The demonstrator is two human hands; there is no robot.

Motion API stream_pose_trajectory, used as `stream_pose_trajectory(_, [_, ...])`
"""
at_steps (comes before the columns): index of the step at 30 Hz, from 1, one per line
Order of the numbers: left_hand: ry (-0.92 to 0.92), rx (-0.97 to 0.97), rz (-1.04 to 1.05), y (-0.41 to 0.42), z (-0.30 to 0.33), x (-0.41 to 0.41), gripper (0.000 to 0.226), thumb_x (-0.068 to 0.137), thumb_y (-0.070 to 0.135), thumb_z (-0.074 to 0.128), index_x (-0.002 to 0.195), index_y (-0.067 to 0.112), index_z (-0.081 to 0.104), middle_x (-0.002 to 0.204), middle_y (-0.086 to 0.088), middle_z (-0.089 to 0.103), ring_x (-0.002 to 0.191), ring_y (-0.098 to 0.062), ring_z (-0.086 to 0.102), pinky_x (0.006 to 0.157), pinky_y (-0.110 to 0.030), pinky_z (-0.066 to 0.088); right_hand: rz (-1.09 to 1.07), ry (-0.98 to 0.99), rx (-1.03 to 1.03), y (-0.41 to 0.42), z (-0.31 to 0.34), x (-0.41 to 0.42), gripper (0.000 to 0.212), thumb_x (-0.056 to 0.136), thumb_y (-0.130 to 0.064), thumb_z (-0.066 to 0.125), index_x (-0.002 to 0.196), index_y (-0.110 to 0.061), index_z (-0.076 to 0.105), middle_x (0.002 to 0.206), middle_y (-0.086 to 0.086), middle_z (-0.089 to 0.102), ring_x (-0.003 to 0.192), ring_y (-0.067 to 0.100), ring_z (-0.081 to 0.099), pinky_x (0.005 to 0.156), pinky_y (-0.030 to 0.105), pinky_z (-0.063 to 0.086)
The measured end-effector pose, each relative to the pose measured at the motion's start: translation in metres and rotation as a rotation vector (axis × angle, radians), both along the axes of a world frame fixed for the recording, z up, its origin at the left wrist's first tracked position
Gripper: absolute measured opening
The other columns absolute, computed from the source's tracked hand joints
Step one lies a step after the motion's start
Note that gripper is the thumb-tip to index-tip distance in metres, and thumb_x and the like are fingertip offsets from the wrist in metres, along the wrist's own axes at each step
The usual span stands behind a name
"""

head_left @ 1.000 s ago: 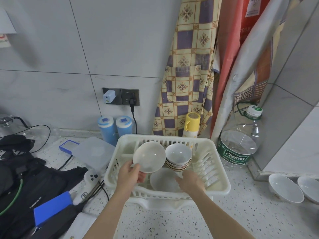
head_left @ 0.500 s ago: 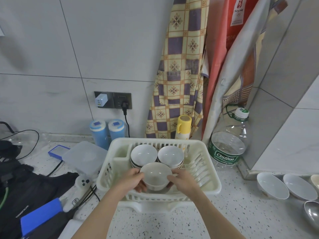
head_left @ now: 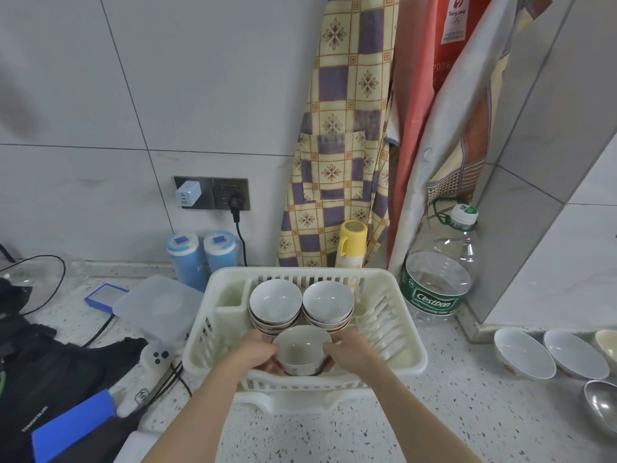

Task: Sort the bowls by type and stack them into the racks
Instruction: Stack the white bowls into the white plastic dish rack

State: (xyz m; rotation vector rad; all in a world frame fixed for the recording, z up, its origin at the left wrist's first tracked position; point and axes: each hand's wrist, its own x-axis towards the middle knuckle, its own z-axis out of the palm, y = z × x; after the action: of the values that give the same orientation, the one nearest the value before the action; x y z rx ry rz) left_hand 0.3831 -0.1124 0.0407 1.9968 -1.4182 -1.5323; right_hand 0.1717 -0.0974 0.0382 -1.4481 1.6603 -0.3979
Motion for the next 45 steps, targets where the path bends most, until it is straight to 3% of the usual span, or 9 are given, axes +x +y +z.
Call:
stream_pose_trajectory(3, [-0.063, -0.017, -0.017, -0.003, -0.013, 0.004, 0.01, 0.081, 0.006, 0.058, 0.083, 0.006, 0.068, 0.081, -0.021, 0.076, 0.081, -0.035, 0.075, 0.055, -0.024, 0.044, 0.001, 0.027, 0.021, -0.003, -0.002, 0.0, 0.036, 0.075, -0.028, 0.049, 0.09, -0.007, 0.074, 0.074, 0.001, 0.077, 0.082, 0.02, 0.07, 0.082, 0.034, 0.053])
stream_pose_trajectory(6, [-0.122, -0.048, -0.043, -0.008, -0.026, 0.009, 0.023, 0.066, 0.018, 0.057, 0.084, 0.011, 0.069, 0.078, -0.009, 0.078, 0.083, -0.03, 0.075, 0.08, -0.035, 0.057, 0.011, 0.063, 0.047, -0.004, -0.004, 0.0, 0.034, 0.073, -0.028, 0.05, 0.094, -0.014, 0.073, 0.07, -0.004, 0.076, 0.06, 0.01, 0.058, 0.063, 0.027, 0.048])
stream_pose_trajectory(9, [-0.212, -0.086, -0.052, -0.003, -0.02, 0.007, 0.036, 0.059, 0.024, 0.053, 0.09, 0.012, 0.068, 0.076, 0.0, 0.078, 0.081, -0.019, 0.074, 0.088, -0.04, 0.057, 0.01, 0.106, 0.06, -0.005, -0.006, 0.0, 0.036, 0.069, -0.03, 0.051, 0.097, -0.02, 0.071, 0.074, -0.003, 0.076, 0.074, 0.014, 0.061, 0.074, 0.03, 0.052])
stream_pose_trajectory(13, [-0.374, -0.157, -0.095, 0.007, -0.007, -0.001, 0.013, 0.074, 0.031, 0.057, 0.086, 0.028, 0.06, 0.085, 0.008, 0.076, 0.085, -0.015, 0.071, 0.087, -0.033, 0.055, 0.039, 0.193, 0.055, -0.006, -0.01, 0.0, 0.028, 0.07, -0.03, 0.054, 0.095, -0.024, 0.064, 0.086, -0.002, 0.076, 0.088, 0.017, 0.065, 0.082, 0.033, 0.053])
stream_pose_trajectory(17, [-0.455, -0.214, -0.151, 0.012, -0.003, -0.005, 0.025, 0.086, 0.04, 0.058, 0.109, 0.033, 0.059, 0.103, 0.009, 0.072, 0.099, -0.016, 0.066, 0.093, -0.033, 0.051, 0.069, 0.304, 0.036, -0.004, -0.014, 0.002, 0.034, 0.078, -0.04, 0.057, 0.108, -0.023, 0.057, 0.09, -0.005, 0.075, 0.095, 0.017, 0.064, 0.083, 0.033, 0.052])
stream_pose_trajectory(25, [-0.529, -0.219, -0.23, 0.01, -0.005, -0.005, 0.022, 0.09, 0.046, 0.054, 0.102, 0.028, 0.059, 0.103, 0.007, 0.07, 0.099, -0.017, 0.065, 0.091, -0.031, 0.049, 0.035, 0.355, 0.039, 0.001, -0.011, 0.004, 0.043, 0.083, -0.056, 0.058, 0.113, -0.026, 0.053, 0.091, -0.012, 0.073, 0.089, 0.014, 0.062, 0.071, 0.028, 0.046])
stream_pose_trajectory(30, [-0.543, -0.169, -0.273, 0.005, -0.007, -0.004, 0.028, 0.091, 0.047, 0.052, 0.072, 0.026, 0.052, 0.08, 0.006, 0.067, 0.088, -0.018, 0.067, 0.083, -0.031, 0.048, 0.055, 0.39, 0.041, -0.003, -0.011, 0.002, 0.035, 0.082, -0.055, 0.059, 0.061, -0.027, 0.06, 0.062, -0.014, 0.063, 0.056, 0.007, 0.057, 0.049, 0.023, 0.037])
stream_pose_trajectory(41, [-0.558, -0.234, -0.192, 0.006, -0.013, -0.004, 0.037, 0.091, 0.044, 0.051, 0.061, 0.024, 0.045, 0.057, 0.007, 0.053, 0.056, -0.013, 0.054, 0.058, -0.026, 0.038, 0.038, 0.404, 0.023, -0.003, -0.011, 0.003, 0.037, 0.083, -0.06, 0.06, 0.082, -0.022, 0.058, 0.071, -0.009, 0.055, 0.066, 0.012, 0.053, 0.05, 0.024, 0.034])
stream_pose_trajectory(45, [-0.46, -0.339, 0.038, 0.008, -0.012, -0.005, 0.026, 0.089, 0.049, 0.049, 0.077, 0.026, 0.055, 0.071, 0.009, 0.061, 0.068, -0.013, 0.059, 0.061, -0.027, 0.042, -0.108, 0.332, -0.114, 0.003, -0.004, 0.005, 0.037, 0.09, -0.054, 0.054, 0.076, -0.02, 0.057, 0.063, -0.007, 0.052, 0.058, 0.012, 0.05, 0.05, 0.025, 0.036])
